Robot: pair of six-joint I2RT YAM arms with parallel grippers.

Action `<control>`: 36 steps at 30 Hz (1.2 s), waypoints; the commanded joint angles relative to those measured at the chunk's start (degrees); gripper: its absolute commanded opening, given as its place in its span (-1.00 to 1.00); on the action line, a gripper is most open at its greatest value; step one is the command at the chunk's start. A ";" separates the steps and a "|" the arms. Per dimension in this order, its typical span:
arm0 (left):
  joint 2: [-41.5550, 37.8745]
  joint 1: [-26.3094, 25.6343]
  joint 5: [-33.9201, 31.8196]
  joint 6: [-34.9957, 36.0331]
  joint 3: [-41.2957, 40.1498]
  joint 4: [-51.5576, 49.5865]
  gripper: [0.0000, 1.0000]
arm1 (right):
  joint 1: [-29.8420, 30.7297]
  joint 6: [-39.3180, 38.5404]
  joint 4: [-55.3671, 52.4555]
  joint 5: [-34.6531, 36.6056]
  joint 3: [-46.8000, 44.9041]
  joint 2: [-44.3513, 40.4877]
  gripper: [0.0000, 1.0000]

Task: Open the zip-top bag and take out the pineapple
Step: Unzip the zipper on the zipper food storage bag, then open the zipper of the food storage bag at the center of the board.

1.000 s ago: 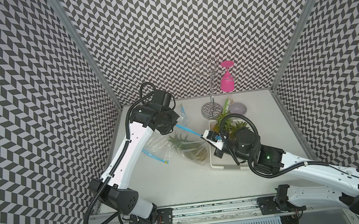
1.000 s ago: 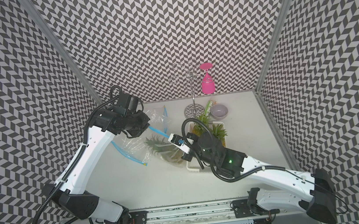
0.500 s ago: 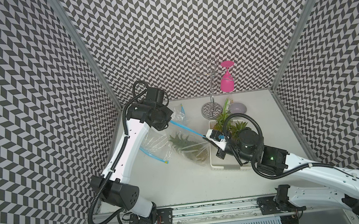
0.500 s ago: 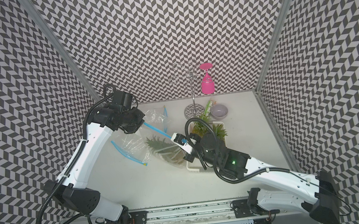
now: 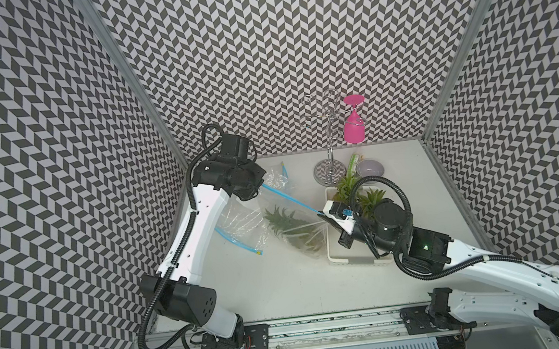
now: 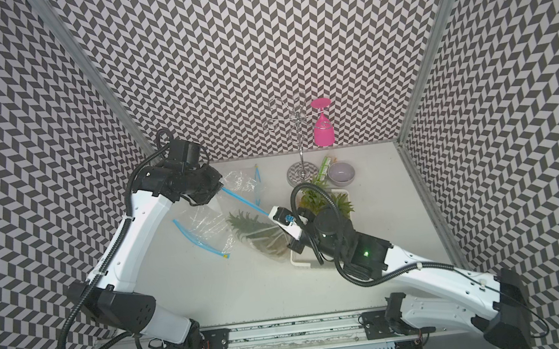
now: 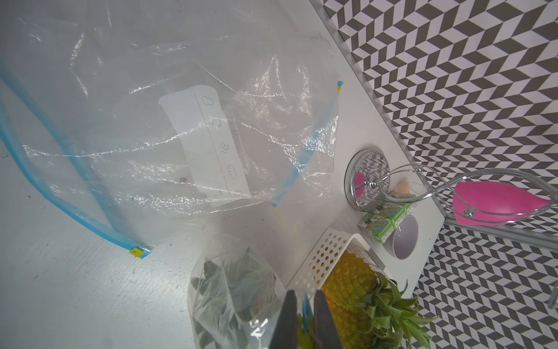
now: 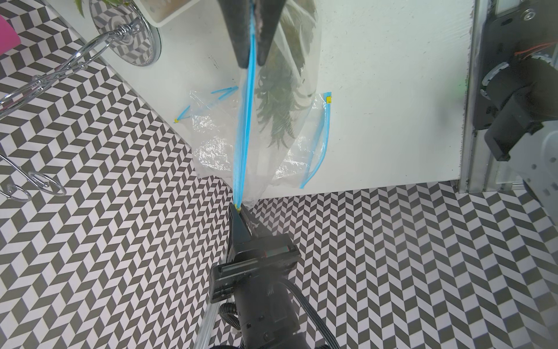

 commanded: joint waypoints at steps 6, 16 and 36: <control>-2.11 2.71 0.63 0.77 -0.52 6.03 -1.00 | -0.34 3.98 3.01 -2.68 0.53 -1.49 -1.00; -7.24 2.29 11.32 -3.64 -5.85 10.19 -1.00 | -2.07 8.09 5.87 -6.47 0.68 1.94 -1.00; -9.36 -3.23 15.94 -7.53 -7.80 10.32 -1.00 | -3.10 18.67 -5.69 -2.07 7.15 2.02 -0.39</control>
